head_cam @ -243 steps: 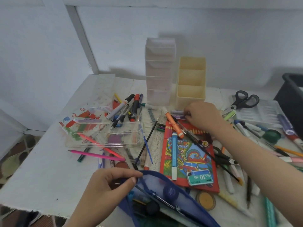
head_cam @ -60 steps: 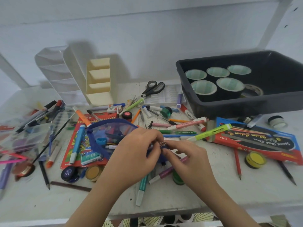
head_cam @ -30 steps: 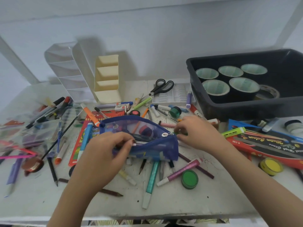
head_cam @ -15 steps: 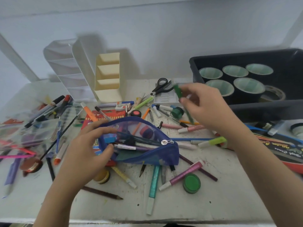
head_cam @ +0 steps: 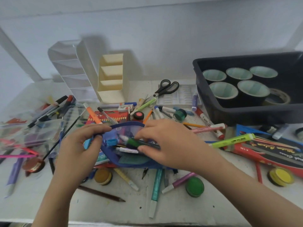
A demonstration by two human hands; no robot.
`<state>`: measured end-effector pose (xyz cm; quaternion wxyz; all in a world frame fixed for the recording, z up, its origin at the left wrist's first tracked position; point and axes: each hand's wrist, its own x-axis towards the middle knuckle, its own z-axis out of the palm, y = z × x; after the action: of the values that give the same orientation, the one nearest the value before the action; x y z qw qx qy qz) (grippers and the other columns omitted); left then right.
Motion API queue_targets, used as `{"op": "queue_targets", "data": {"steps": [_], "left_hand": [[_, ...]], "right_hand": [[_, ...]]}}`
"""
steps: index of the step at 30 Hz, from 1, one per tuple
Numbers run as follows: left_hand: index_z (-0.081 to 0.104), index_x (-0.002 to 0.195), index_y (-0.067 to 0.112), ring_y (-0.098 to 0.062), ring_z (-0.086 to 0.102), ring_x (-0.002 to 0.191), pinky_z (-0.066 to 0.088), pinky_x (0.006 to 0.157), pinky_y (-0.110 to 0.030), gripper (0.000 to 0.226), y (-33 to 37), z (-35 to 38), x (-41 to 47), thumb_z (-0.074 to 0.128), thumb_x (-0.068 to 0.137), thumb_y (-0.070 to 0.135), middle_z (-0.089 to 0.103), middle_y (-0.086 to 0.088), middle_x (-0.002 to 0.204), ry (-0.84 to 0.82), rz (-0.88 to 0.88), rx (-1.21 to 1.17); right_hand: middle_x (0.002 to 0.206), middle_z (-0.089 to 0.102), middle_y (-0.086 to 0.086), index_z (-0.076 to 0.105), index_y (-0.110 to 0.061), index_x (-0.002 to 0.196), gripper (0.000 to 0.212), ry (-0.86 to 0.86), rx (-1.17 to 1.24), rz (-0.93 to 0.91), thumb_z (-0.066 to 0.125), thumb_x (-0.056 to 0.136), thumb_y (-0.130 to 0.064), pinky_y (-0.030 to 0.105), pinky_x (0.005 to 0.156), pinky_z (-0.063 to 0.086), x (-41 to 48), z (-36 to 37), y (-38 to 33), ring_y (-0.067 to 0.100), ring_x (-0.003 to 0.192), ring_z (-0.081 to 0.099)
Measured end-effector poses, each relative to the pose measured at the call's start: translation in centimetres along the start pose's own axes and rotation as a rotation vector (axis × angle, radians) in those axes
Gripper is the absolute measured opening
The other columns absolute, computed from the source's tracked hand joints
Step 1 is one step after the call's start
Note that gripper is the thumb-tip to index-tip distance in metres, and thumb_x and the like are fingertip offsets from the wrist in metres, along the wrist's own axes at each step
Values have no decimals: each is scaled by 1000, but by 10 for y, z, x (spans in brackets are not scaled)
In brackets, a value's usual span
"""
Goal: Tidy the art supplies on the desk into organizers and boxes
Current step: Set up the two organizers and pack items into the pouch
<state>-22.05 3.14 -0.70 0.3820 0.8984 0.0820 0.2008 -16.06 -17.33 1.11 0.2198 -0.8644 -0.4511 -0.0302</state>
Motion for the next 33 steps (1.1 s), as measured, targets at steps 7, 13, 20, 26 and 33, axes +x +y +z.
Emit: {"op": "queue_targets", "data": {"steps": [7, 13, 20, 26, 33], "left_hand": [[64, 89, 36, 30, 46, 88, 39, 74, -16, 42, 0, 0, 2, 52, 88, -4, 56, 30, 94, -19, -16, -39], [64, 91, 37, 23, 48, 90, 35, 73, -7, 35, 2, 5, 7, 54, 88, 3, 55, 30, 95, -4, 39, 39], [71, 99, 29, -4, 53, 91, 39, 82, -20, 30, 45, 33, -4, 55, 82, 48, 64, 16, 93, -112, 362, 90], [70, 96, 33, 1, 52, 82, 45, 77, -29, 25, 61, 57, -19, 59, 79, 47, 60, 22, 81, -367, 478, 108], [68, 84, 29, -2, 56, 78, 50, 70, -32, 13, 58, 56, -19, 59, 79, 36, 64, 18, 78, -349, 460, 152]], "right_hand": [[127, 41, -16, 43, -33, 133, 54, 186, 175, 128, 57, 84, -51, 14, 97, 35, -38, 12, 11, -2, 119, 39], [124, 50, -22, 50, -32, 126, 46, 203, 177, 306, 59, 82, -46, 18, 99, 33, -71, 23, 29, -4, 118, 41], [94, 66, -14, 68, -23, 100, 22, 326, 120, 326, 60, 83, -34, 24, 80, 46, -76, 24, 28, 3, 90, 56], [81, 66, -9, 72, -20, 99, 25, 354, 12, 241, 55, 84, -31, 30, 63, 48, -79, 26, 19, 10, 75, 57], [86, 68, -12, 72, -22, 103, 31, 340, 30, 252, 52, 86, -37, 25, 67, 48, -83, 26, 15, 6, 79, 58]]}}
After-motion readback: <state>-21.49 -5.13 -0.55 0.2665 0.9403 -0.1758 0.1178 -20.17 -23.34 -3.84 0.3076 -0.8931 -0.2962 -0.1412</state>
